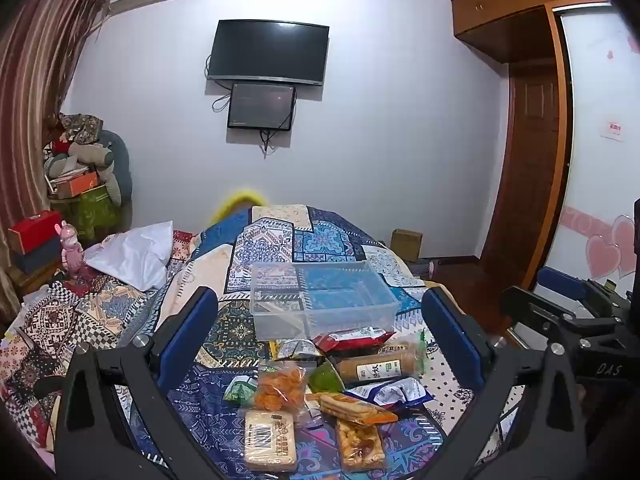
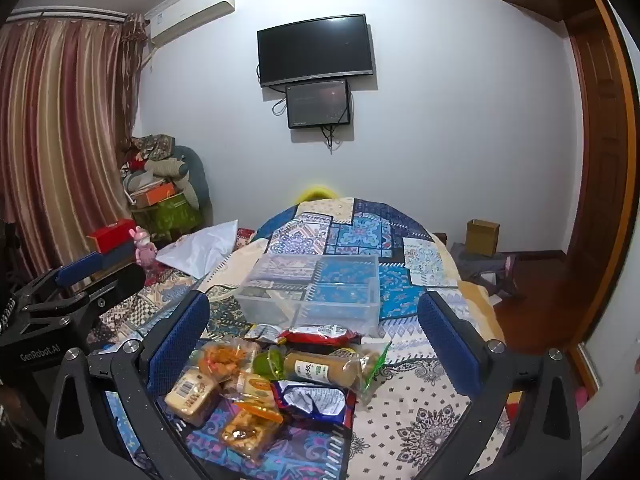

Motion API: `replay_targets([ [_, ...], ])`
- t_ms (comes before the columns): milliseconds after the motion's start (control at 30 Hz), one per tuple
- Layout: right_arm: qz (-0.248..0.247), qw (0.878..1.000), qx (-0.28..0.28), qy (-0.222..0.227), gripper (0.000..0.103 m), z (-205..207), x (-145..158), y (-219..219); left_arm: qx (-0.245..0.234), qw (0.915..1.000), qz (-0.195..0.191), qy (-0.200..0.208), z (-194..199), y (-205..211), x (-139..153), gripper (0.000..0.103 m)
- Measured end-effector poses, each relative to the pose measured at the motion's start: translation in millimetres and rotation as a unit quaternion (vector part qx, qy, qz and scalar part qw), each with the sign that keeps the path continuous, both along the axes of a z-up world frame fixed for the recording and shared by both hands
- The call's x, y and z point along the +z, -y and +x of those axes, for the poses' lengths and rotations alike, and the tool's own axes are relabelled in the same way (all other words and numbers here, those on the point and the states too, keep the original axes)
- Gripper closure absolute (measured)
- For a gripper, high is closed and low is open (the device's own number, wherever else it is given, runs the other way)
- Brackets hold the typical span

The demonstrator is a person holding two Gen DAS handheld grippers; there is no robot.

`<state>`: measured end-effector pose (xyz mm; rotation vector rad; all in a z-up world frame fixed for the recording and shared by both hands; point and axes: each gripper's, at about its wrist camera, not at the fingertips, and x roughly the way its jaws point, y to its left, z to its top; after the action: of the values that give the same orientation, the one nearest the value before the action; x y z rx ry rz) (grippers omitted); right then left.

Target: Organize snacks

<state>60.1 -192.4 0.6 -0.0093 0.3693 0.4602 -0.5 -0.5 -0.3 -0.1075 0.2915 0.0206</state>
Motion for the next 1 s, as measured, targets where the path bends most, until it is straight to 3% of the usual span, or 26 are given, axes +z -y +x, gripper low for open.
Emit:
replay_targets([
  [1000, 0.003, 1.000, 0.002, -0.005, 0.000, -2.0, 0.6, -0.7, -0.001, 0.9998, -0.010, -0.017, 4.2, -4.9, -7.4, 0.000],
])
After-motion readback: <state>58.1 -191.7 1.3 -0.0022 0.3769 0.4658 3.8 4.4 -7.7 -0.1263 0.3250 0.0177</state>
